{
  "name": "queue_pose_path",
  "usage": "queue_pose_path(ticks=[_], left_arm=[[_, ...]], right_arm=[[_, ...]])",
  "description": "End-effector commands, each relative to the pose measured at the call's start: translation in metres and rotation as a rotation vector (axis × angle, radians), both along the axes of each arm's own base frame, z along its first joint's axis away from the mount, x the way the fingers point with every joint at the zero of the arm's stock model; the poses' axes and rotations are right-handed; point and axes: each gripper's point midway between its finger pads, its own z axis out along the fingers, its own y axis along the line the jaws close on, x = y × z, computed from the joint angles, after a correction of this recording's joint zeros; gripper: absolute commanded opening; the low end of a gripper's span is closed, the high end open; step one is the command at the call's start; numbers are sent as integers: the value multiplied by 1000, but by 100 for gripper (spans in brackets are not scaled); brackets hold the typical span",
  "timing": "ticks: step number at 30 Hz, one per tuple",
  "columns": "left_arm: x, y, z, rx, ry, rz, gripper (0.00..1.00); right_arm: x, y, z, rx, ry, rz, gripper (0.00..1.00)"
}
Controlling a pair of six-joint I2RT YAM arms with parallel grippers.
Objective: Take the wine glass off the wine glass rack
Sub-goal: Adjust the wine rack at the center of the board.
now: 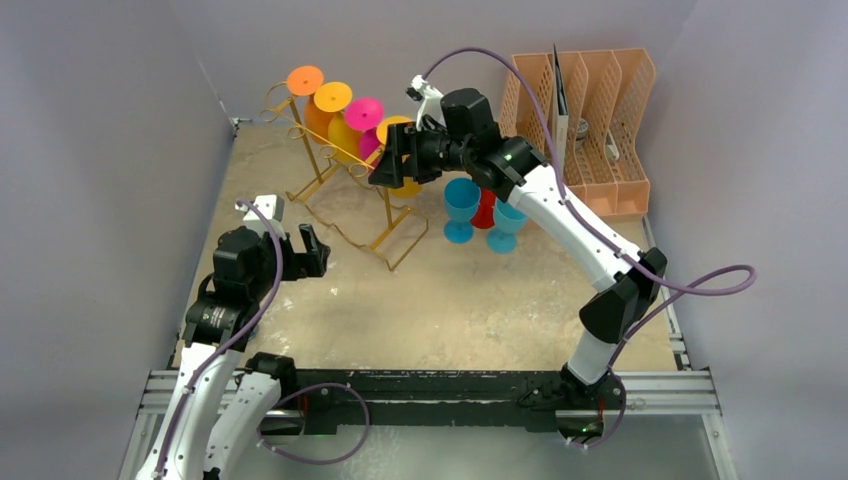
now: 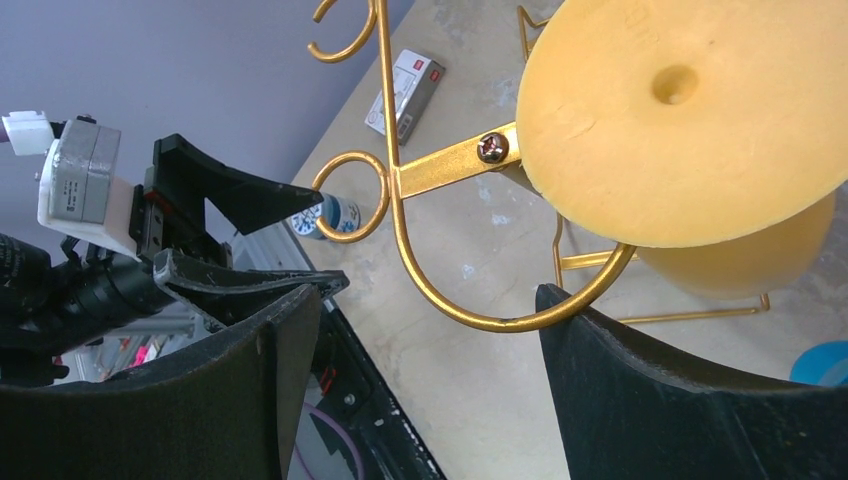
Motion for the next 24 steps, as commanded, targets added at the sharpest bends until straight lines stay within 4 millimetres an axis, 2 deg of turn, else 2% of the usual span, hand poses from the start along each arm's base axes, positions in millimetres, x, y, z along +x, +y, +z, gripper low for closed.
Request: queue_pose_path(ticks=[1, 8, 15, 24], left_arm=[[3, -2, 21, -22, -55, 3, 100], [3, -2, 21, -20, -55, 2, 100], [2, -1, 20, -19, -55, 5, 100], [3, -2, 20, -20, -52, 2, 100]], right_arm=[[-5, 0, 35, 79, -67, -10, 81], [2, -6, 32, 5, -102, -30, 82], [11, -16, 21, -85, -134, -54, 82], [7, -6, 21, -103, -137, 14, 83]])
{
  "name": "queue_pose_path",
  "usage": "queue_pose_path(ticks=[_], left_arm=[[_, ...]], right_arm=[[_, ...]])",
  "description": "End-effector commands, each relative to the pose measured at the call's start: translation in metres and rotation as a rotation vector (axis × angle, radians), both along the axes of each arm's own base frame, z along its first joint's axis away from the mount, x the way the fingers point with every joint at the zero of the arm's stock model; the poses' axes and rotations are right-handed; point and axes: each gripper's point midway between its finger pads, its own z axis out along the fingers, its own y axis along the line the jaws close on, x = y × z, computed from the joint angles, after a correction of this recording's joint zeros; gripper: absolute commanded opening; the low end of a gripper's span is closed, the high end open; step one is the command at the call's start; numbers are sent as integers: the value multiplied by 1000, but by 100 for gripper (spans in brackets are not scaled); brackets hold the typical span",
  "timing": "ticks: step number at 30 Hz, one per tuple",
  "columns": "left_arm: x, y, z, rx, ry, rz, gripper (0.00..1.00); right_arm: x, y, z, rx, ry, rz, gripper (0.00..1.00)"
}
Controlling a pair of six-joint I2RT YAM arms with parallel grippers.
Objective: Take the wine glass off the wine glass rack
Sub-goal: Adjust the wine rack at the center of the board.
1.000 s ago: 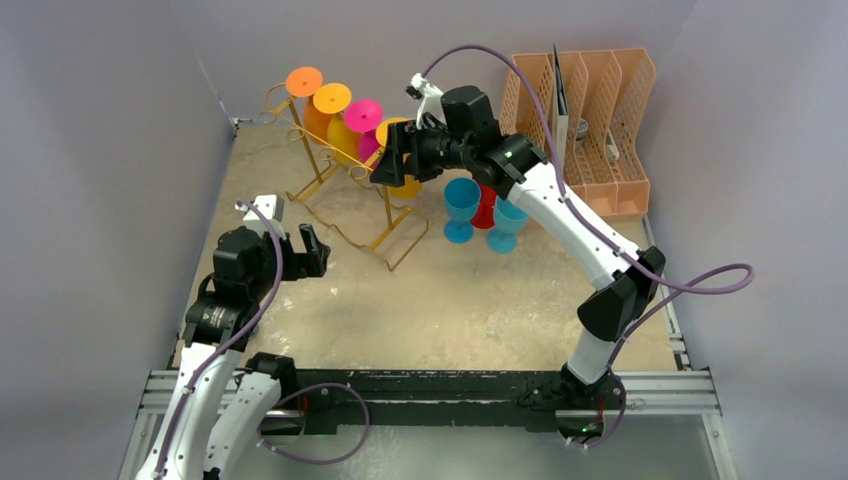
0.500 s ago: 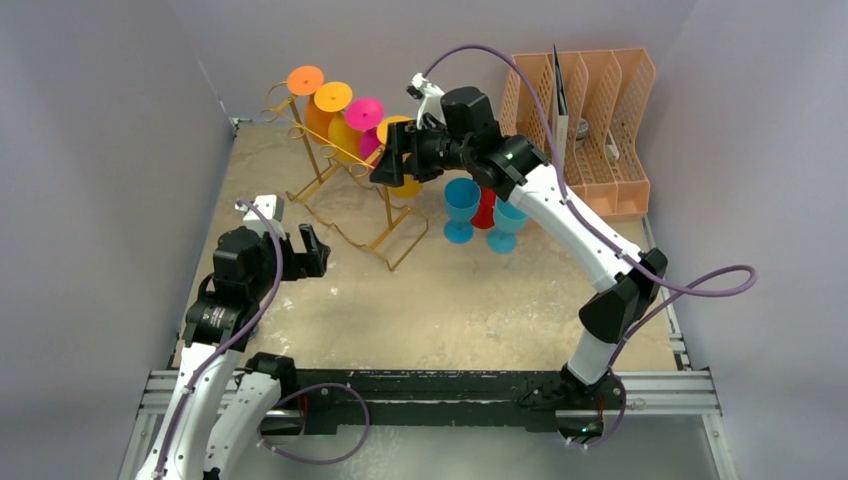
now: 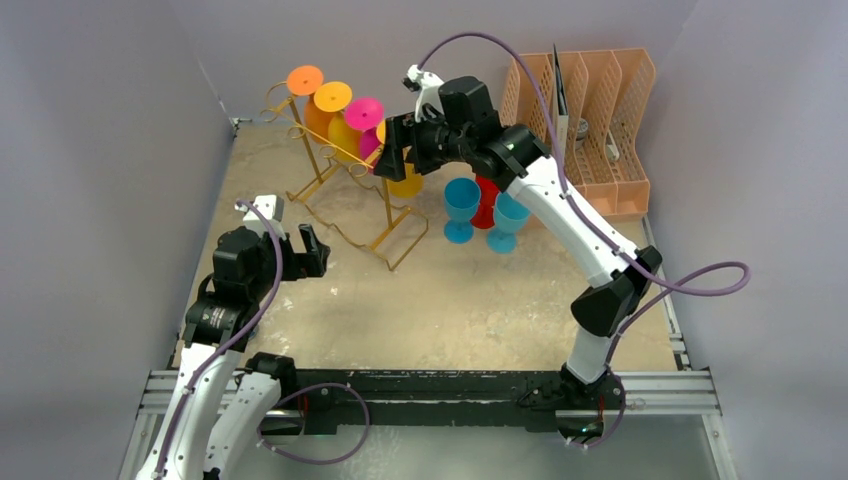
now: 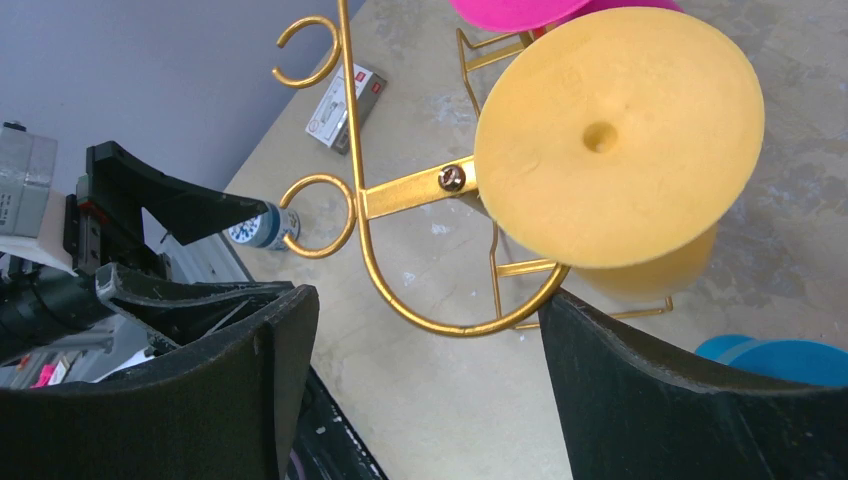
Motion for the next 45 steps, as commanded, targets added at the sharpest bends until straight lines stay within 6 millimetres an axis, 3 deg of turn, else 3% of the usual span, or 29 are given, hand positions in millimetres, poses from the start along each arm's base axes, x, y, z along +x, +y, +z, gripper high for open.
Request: queue_pose_path(ticks=[1, 16, 25, 36, 45], left_arm=[[4, -1, 20, -19, -52, 3, 100], [3, 2, 21, -15, -59, 20, 100], [2, 3, 23, -14, -65, 28, 100], [3, 3, 23, -12, -66, 27, 100], [4, 2, 22, -13, -60, 23, 100]], right_arm=[[-7, 7, 10, -5, -28, 50, 82], [-20, 33, 19, 20, -40, 49, 82], [-29, 48, 14, 51, -2, 54, 83], [-37, 31, 6, 24, -29, 39, 86], [-37, 5, 7, 9, -83, -38, 89]])
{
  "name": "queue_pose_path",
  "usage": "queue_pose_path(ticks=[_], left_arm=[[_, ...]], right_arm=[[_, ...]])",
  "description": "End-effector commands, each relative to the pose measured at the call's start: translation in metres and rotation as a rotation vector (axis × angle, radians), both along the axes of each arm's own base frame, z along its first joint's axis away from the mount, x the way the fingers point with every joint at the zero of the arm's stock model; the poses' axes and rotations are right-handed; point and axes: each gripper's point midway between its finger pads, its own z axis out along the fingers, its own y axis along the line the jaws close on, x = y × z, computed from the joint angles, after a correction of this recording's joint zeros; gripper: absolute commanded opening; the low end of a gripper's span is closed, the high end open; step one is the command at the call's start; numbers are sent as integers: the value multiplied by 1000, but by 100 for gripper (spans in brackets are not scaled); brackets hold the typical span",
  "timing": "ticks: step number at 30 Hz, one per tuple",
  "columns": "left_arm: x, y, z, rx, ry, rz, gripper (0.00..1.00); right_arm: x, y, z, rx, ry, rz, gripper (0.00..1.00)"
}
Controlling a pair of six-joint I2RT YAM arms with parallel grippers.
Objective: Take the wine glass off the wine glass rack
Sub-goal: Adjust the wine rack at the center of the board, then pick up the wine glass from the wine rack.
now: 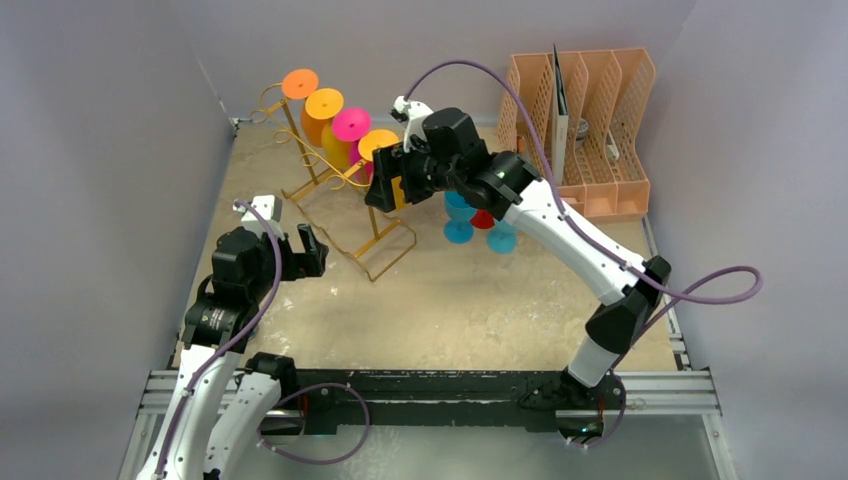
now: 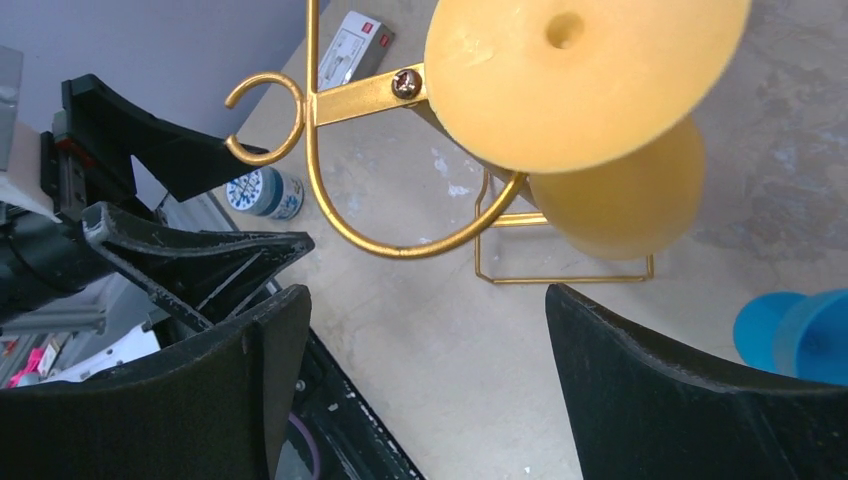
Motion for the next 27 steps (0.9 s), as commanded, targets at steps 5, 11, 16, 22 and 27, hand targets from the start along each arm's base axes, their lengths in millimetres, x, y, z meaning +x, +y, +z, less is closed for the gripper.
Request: queue_pose_path(ticks=[5, 11, 16, 22, 27], left_arm=[[3, -1, 20, -18, -49, 4, 100], [3, -1, 20, -18, -51, 4, 100], [3, -1, 20, -16, -51, 2, 100], [3, -1, 20, -16, -52, 1, 100], [3, -1, 20, -16, -52, 2, 100]], right_arm=[[16, -30, 48, 117, -81, -104, 88], [42, -39, 72, 307, 62, -81, 76], [60, -30, 77, 331, 102, -81, 71], [80, -19, 68, 345, 155, -113, 61], [91, -19, 58, 334, 171, -148, 48]])
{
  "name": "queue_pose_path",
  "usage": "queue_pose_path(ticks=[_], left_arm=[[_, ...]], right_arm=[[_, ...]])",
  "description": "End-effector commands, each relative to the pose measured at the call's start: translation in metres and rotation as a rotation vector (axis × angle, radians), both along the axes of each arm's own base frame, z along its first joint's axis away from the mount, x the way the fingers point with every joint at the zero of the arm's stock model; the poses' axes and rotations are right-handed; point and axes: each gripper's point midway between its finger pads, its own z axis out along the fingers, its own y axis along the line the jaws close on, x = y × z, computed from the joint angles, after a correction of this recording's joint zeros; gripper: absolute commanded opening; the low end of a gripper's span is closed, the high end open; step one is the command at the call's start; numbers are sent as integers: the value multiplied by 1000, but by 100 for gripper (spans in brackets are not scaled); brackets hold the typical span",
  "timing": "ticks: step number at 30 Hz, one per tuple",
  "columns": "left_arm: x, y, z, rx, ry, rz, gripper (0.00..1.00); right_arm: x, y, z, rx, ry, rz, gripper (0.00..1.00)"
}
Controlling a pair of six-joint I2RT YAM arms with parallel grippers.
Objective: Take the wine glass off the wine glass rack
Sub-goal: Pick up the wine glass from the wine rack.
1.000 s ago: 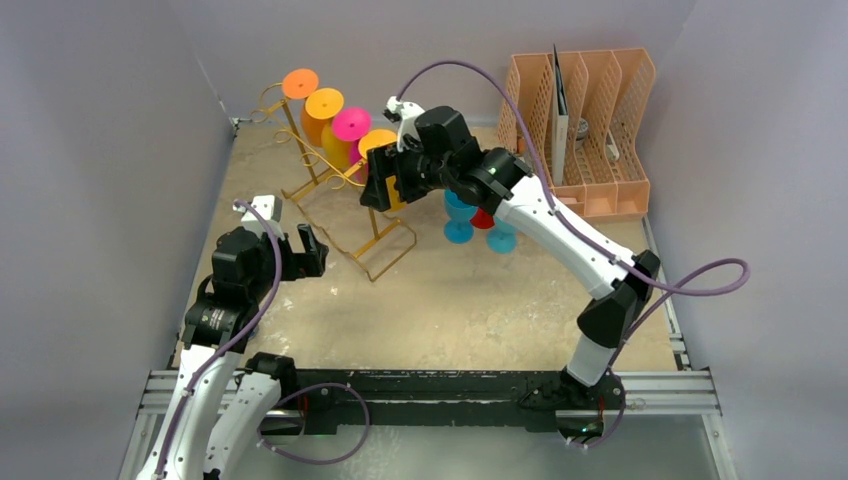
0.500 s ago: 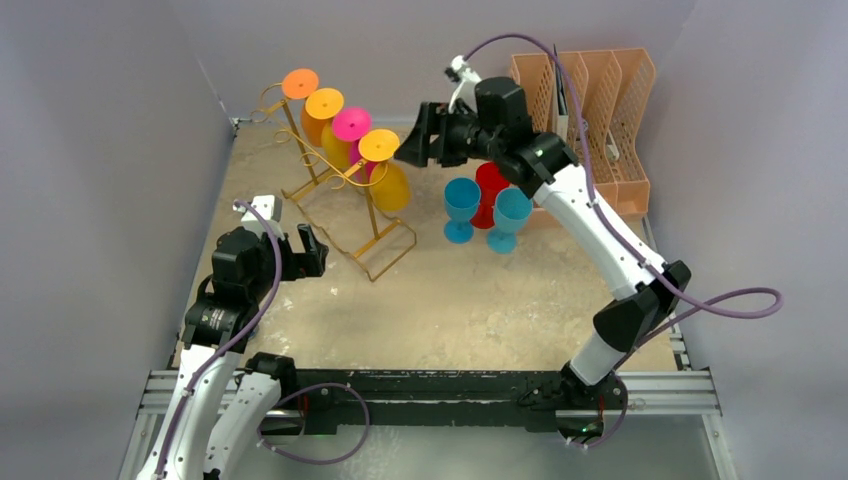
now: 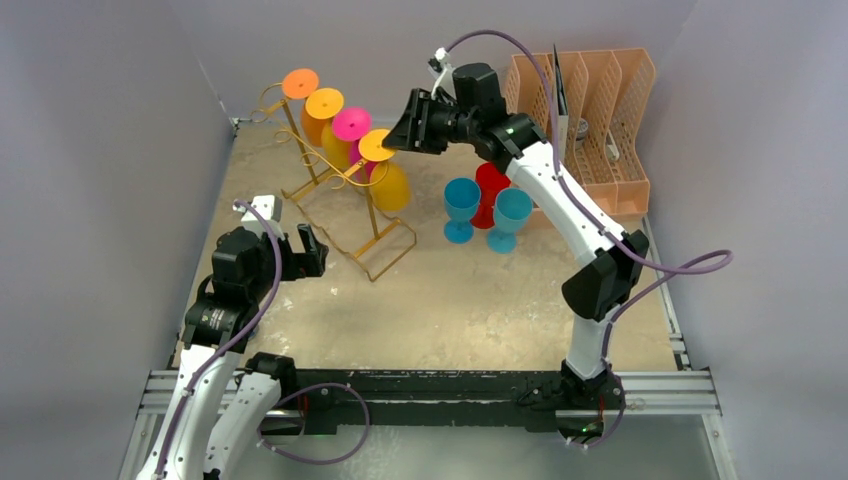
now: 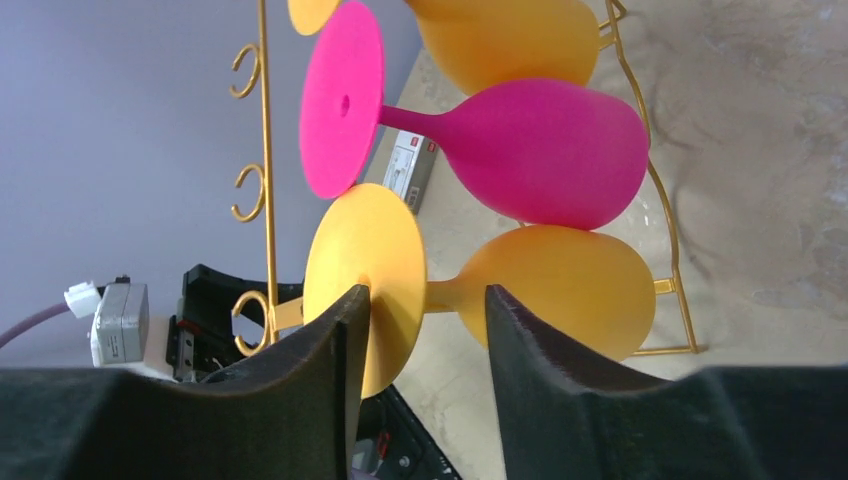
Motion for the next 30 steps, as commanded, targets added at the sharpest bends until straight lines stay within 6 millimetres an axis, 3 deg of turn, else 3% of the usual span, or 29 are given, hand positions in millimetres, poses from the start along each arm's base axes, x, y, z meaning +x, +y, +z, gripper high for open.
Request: queue_pose_path(ticks=[1, 7, 15, 30], left_arm=[[3, -1, 20, -17, -51, 1, 100], [5, -3, 19, -19, -46, -8, 100], [6, -4, 18, -18, -42, -10, 100], [6, -6, 17, -21, -37, -19, 100]], right_arm=[[-1, 0, 26, 58, -26, 0, 43], [-2, 3, 32, 76, -36, 14, 19], [-3, -1, 40, 82, -57, -1, 2], [6, -13, 46, 108, -56, -119, 2]])
